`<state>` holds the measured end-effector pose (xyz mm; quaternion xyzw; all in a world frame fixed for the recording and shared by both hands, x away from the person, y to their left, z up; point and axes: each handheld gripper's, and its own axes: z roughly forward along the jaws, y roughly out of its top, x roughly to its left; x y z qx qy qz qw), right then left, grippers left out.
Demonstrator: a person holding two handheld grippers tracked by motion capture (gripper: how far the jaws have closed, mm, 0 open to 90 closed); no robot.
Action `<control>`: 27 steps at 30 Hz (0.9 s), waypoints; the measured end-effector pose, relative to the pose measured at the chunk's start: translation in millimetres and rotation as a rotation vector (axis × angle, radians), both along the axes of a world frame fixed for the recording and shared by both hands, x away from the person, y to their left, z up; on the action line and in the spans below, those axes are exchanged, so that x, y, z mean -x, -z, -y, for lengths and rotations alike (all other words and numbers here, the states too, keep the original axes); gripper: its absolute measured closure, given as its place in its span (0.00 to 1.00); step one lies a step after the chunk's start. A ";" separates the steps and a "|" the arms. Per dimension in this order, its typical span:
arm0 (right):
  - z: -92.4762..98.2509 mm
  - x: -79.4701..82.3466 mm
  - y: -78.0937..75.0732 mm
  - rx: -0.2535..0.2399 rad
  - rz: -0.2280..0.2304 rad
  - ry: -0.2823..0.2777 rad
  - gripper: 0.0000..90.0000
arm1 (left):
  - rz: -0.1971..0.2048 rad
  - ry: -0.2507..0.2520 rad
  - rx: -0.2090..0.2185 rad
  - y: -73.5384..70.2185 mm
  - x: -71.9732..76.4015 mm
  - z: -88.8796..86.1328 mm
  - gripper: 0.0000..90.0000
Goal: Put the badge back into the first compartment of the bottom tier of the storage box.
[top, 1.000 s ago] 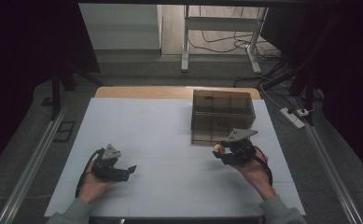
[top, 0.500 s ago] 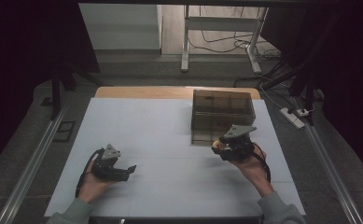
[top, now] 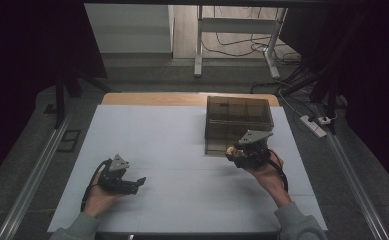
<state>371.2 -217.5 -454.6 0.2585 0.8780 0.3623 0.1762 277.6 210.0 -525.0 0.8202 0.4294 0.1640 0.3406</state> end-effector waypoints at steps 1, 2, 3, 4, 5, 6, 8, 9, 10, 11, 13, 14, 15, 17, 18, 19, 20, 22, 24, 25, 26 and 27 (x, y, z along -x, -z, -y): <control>-0.5 -0.9 0.0 0.002 0.000 0.000 0.52 | 0.000 -0.001 -0.001 0.0 0.0 0.0 0.14; -0.8 -1.9 -0.1 0.006 0.002 0.000 0.52 | 0.001 -0.001 -0.001 0.0 0.1 0.1 0.14; -1.6 -2.8 0.0 0.002 0.000 0.002 0.52 | 0.000 -0.001 -0.001 0.0 0.2 0.0 0.14; -1.9 -4.0 0.0 0.004 0.001 0.000 0.52 | 0.001 -0.001 0.000 0.0 0.2 0.0 0.14; -2.6 -5.0 -0.1 0.004 0.002 0.000 0.52 | 0.001 -0.001 0.000 0.0 0.2 -0.1 0.14; -2.9 -6.0 -0.1 0.003 0.003 -0.002 0.52 | 0.000 -0.002 0.000 0.0 0.1 -0.2 0.14; -3.7 -7.9 0.5 0.001 0.003 -0.001 0.52 | 0.000 -0.001 -0.002 0.0 0.0 -0.2 0.14; -3.7 -9.0 0.7 0.004 0.006 0.000 0.52 | 0.000 -0.002 -0.002 0.1 0.0 -0.1 0.14; -4.1 -9.9 1.1 0.001 0.001 0.001 0.52 | 0.000 -0.003 -0.002 0.2 0.0 0.1 0.14; -4.4 -11.0 1.5 0.000 0.000 0.003 0.52 | -0.001 -0.003 -0.002 0.3 0.0 0.2 0.14; -4.6 -13.1 1.8 0.000 -0.002 0.005 0.52 | 0.000 -0.002 -0.002 0.3 0.1 0.3 0.14; -4.9 -14.3 2.1 -0.005 -0.002 0.004 0.52 | 0.000 -0.002 -0.002 0.3 0.1 0.4 0.14; -5.2 -15.3 2.2 -0.002 -0.001 0.005 0.52 | 0.000 -0.002 -0.002 0.3 0.1 0.4 0.14; -6.2 -17.1 2.7 -0.004 -0.003 0.007 0.52 | 0.000 -0.003 -0.003 0.2 0.1 0.3 0.14; -6.7 -17.9 2.9 -0.006 -0.006 0.006 0.52 | 0.000 -0.003 -0.003 0.2 0.1 0.4 0.14; -7.0 -19.0 3.0 -0.002 -0.004 0.004 0.52 | 0.000 -0.003 -0.003 0.3 0.2 0.4 0.14; -7.6 -19.9 3.4 -0.004 -0.005 0.004 0.52 | 0.000 -0.002 -0.004 0.2 0.2 0.4 0.14; -8.9 -21.7 3.9 -0.004 -0.005 0.003 0.52 | 0.000 -0.003 -0.004 0.3 0.2 0.5 0.14; -10.4 -23.4 4.5 -0.006 -0.008 0.004 0.52 | 0.000 -0.003 -0.004 0.4 0.1 0.4 0.14; -10.6 -24.7 4.6 0.001 -0.004 0.002 0.52 | 0.000 -0.004 -0.004 0.4 0.1 0.3 0.14; -11.5 -25.6 4.9 -0.002 -0.007 0.005 0.52 | 0.000 -0.003 -0.004 0.4 0.0 0.3 0.14; -12.4 -26.8 5.4 -0.005 -0.008 0.004 0.52 | 0.000 -0.004 -0.005 0.4 0.1 0.4 0.14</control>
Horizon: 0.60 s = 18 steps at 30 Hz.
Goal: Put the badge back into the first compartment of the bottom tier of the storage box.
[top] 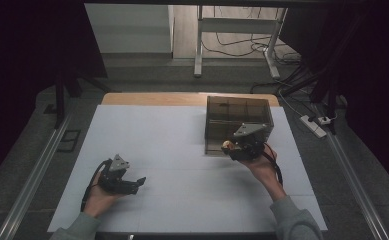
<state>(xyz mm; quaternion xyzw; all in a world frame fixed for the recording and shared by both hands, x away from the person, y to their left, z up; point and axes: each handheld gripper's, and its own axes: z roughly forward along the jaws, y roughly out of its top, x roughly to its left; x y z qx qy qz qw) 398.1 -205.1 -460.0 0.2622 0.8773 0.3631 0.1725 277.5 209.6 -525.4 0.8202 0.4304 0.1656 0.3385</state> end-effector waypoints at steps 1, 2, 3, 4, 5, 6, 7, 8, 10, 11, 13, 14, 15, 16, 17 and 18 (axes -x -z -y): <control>-0.6 -1.1 0.2 0.004 -0.001 0.001 0.52 | 0.000 0.000 0.000 0.0 0.0 0.0 0.14; -1.2 -2.4 1.0 0.004 0.002 -0.001 0.52 | 0.000 0.000 0.000 0.0 0.0 0.0 0.14; -2.2 -3.4 1.9 0.001 -0.001 0.000 0.52 | 0.000 0.000 -0.001 0.0 0.0 0.0 0.14; -3.2 -4.6 2.9 0.002 -0.003 0.000 0.52 | 0.000 0.000 -0.001 0.0 0.0 0.0 0.14; -4.0 -6.0 3.5 0.009 -0.006 0.001 0.52 | 0.000 0.000 -0.002 0.1 0.0 -0.1 0.14; -5.3 -7.2 4.1 0.011 -0.006 0.003 0.52 | 0.000 0.000 -0.002 0.1 -0.1 -0.1 0.14; -6.0 -8.9 4.4 0.017 -0.002 0.001 0.52 | -0.001 0.000 -0.003 0.2 -0.1 0.0 0.14; -7.6 -10.3 4.7 0.012 -0.005 0.005 0.52 | -0.001 0.000 -0.004 0.2 -0.2 0.0 0.14; -10.2 -13.9 5.2 0.018 -0.002 0.003 0.52 | -0.001 -0.001 -0.004 0.2 -0.1 -0.1 0.14; -11.9 -15.8 5.6 0.020 -0.001 0.003 0.52 | 0.000 -0.003 -0.005 0.1 0.0 -0.3 0.14; -15.3 -20.0 7.1 0.022 -0.001 0.002 0.52 | -0.001 -0.005 -0.006 0.1 0.1 -0.7 0.14; -16.9 -21.9 8.2 0.020 0.002 0.001 0.52 | -0.001 -0.006 -0.006 0.1 0.1 -0.8 0.14; -18.9 -24.1 9.7 0.016 -0.001 0.001 0.52 | -0.001 -0.007 -0.006 0.2 0.1 -0.8 0.14; -20.8 -26.6 10.9 0.022 -0.006 0.000 0.52 | -0.001 -0.007 -0.007 0.4 0.0 -0.8 0.14; -22.8 -28.6 12.2 0.026 -0.007 0.000 0.52 | -0.002 -0.007 -0.007 0.6 -0.1 -0.7 0.14; -24.4 -30.9 13.3 0.033 -0.004 -0.001 0.52 | -0.002 -0.007 -0.008 0.8 -0.2 -0.5 0.14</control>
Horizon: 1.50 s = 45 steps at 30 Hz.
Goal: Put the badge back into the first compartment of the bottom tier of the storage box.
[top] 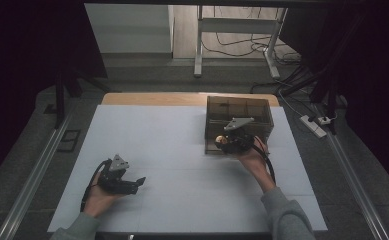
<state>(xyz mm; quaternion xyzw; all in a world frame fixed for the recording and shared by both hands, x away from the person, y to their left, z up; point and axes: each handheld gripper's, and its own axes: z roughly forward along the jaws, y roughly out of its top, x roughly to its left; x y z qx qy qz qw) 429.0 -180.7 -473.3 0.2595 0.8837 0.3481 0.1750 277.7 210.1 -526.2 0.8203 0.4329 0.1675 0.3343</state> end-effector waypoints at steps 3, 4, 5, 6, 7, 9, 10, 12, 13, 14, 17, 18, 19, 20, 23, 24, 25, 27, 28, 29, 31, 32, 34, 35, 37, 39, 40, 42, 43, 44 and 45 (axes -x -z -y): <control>-5.1 -5.4 3.6 -0.001 -0.006 -0.003 0.52 | 0.001 -0.001 -0.001 -0.1 0.1 0.0 0.14; -6.4 -6.7 4.4 0.002 -0.006 -0.004 0.52 | 0.001 -0.003 -0.001 -0.1 0.2 -0.2 0.14; -7.6 -7.7 5.3 0.001 -0.007 -0.006 0.52 | 0.001 -0.003 -0.001 -0.2 0.3 -0.3 0.14; -8.5 -8.5 5.9 0.001 -0.005 -0.007 0.52 | 0.000 -0.005 -0.003 -0.3 0.4 -0.3 0.14; -9.4 -9.0 6.6 -0.001 -0.005 -0.008 0.52 | 0.000 -0.005 -0.002 -0.3 0.4 -0.4 0.14; -10.8 -9.3 7.2 0.003 -0.005 -0.011 0.52 | 0.000 -0.004 -0.003 -0.5 0.6 -0.5 0.14; -11.1 -9.1 7.3 0.006 -0.004 -0.010 0.52 | 0.000 -0.004 -0.003 -0.6 0.7 -0.5 0.14; -11.0 -8.8 7.4 0.006 -0.006 -0.008 0.52 | 0.000 -0.003 -0.003 -0.3 0.7 -0.3 0.14; -10.7 -8.6 7.2 0.007 -0.006 -0.006 0.52 | 0.000 -0.002 -0.003 -0.1 0.7 -0.1 0.14; -10.3 -8.6 7.1 0.007 -0.006 -0.006 0.52 | 0.000 0.000 -0.005 0.0 0.7 0.0 0.14; -9.1 -8.7 6.8 0.008 -0.004 -0.006 0.52 | -0.001 0.002 -0.006 0.2 0.6 0.1 0.14; -9.0 -8.7 6.9 0.008 -0.005 -0.005 0.52 | -0.001 0.001 -0.005 0.2 0.6 0.0 0.14; -8.9 -8.8 7.1 0.009 -0.007 -0.004 0.51 | -0.001 0.001 -0.004 0.2 0.6 -0.1 0.14; -8.9 -8.8 7.4 0.011 -0.010 -0.002 0.51 | -0.001 0.001 -0.005 0.2 0.5 -0.1 0.14; -8.8 -9.1 8.3 0.011 -0.016 -0.001 0.51 | -0.002 0.002 -0.006 0.3 0.5 -0.1 0.14; -8.7 -9.5 8.7 0.010 -0.014 -0.003 0.51 | -0.001 0.003 -0.006 0.3 0.5 -0.1 0.14; -8.7 -9.6 8.9 0.011 -0.012 -0.005 0.51 | -0.002 0.003 -0.006 0.3 0.5 -0.1 0.14; -8.9 -8.8 8.6 0.005 -0.014 -0.002 0.48 | -0.002 0.003 -0.006 0.3 0.5 -0.3 0.14; -8.8 -8.8 8.1 0.005 -0.006 -0.002 0.46 | -0.002 0.003 -0.006 0.4 0.5 -0.3 0.14; -8.8 -8.4 7.4 -0.003 -0.003 -0.002 0.44 | -0.002 0.003 -0.006 0.4 0.5 -0.3 0.14; -8.5 -7.5 6.1 -0.017 0.003 -0.001 0.39 | -0.002 0.004 -0.007 0.3 0.5 -0.3 0.14; -8.2 -7.1 5.4 -0.020 0.008 0.001 0.37 | -0.002 0.004 -0.007 0.4 0.5 -0.3 0.14; -7.7 -6.5 4.8 -0.031 0.013 0.001 0.34 | -0.002 0.003 -0.007 0.3 0.6 -0.3 0.14; -7.6 -6.4 4.7 -0.040 0.011 0.002 0.33 | -0.002 0.003 -0.006 0.2 0.7 -0.3 0.14; -6.7 -6.2 4.1 -0.045 0.011 0.002 0.31 | -0.002 0.003 -0.007 0.2 0.7 -0.2 0.14; -6.2 -5.9 3.8 -0.050 0.007 0.001 0.30 | -0.002 0.004 -0.008 0.3 0.7 -0.1 0.14; -5.9 -5.7 3.7 -0.050 0.009 -0.001 0.29 | -0.002 0.004 -0.008 0.4 0.7 0.0 0.14; -5.5 -4.9 3.6 -0.051 0.010 0.002 0.28 | -0.002 0.004 -0.010 0.5 0.6 0.0 0.14; -5.2 -4.6 3.4 -0.051 0.011 0.001 0.28 | -0.002 0.004 -0.012 0.5 0.6 0.1 0.14; -4.9 -4.4 3.3 -0.051 0.013 0.001 0.27 | -0.001 0.004 -0.014 0.5 0.7 0.3 0.14; -4.5 -3.9 2.8 -0.048 0.014 0.001 0.27 | -0.002 0.004 -0.011 0.6 0.8 0.5 0.14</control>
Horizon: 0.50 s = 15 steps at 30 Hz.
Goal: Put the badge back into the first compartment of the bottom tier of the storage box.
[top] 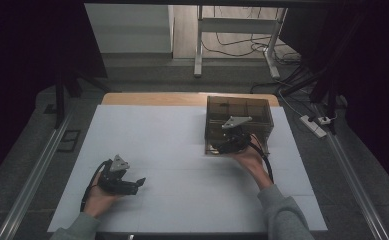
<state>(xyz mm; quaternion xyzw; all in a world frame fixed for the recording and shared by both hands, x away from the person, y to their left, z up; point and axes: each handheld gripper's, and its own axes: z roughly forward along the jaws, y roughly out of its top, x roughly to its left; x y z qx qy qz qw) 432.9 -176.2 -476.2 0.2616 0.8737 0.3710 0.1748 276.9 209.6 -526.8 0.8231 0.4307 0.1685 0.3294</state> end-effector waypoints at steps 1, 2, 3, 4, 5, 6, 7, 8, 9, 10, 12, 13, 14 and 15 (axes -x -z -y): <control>0.1 0.4 -0.1 -0.003 0.003 0.000 0.27 | 0.000 0.000 0.000 0.0 0.0 0.1 0.14; 0.5 1.0 -0.5 -0.003 0.005 0.000 0.27 | 0.000 0.000 -0.001 -0.1 0.1 0.1 0.14; 0.9 1.6 -1.2 -0.001 0.007 0.000 0.27 | 0.002 0.001 -0.001 -0.2 0.1 0.1 0.14; 1.1 2.2 -1.4 -0.004 0.007 0.000 0.27 | 0.001 0.001 -0.002 -0.3 0.2 0.1 0.14; 1.6 2.8 -1.9 -0.002 0.010 -0.001 0.27 | 0.001 0.000 -0.001 -0.3 0.3 0.2 0.14; 2.0 3.5 -2.1 -0.005 0.009 -0.001 0.27 | 0.002 0.001 -0.002 -0.3 0.2 0.1 0.14; 2.5 4.3 -2.7 -0.002 0.011 -0.001 0.26 | 0.002 0.001 0.000 -0.3 0.3 0.1 0.14; 3.1 5.0 -3.0 -0.004 0.014 -0.003 0.26 | 0.003 0.001 0.000 -0.4 0.3 0.1 0.14; 3.8 6.0 -3.7 -0.007 0.014 -0.002 0.26 | 0.003 0.001 0.001 -0.4 0.4 0.0 0.14; 4.9 6.8 -4.2 -0.009 0.015 -0.004 0.26 | 0.003 0.000 0.002 -0.5 0.5 0.0 0.14; 7.3 8.6 -5.3 -0.020 0.019 -0.001 0.26 | 0.004 -0.002 0.003 -0.6 0.5 -0.1 0.14; 9.0 9.8 -5.9 -0.021 0.024 0.000 0.26 | 0.005 -0.002 0.003 -0.6 0.5 -0.2 0.14; 10.5 10.8 -6.4 -0.022 0.026 0.000 0.26 | 0.005 -0.002 0.004 -0.7 0.5 -0.2 0.14; 11.9 11.9 -6.8 -0.027 0.025 0.004 0.26 | 0.005 -0.003 0.004 -0.7 0.5 -0.3 0.14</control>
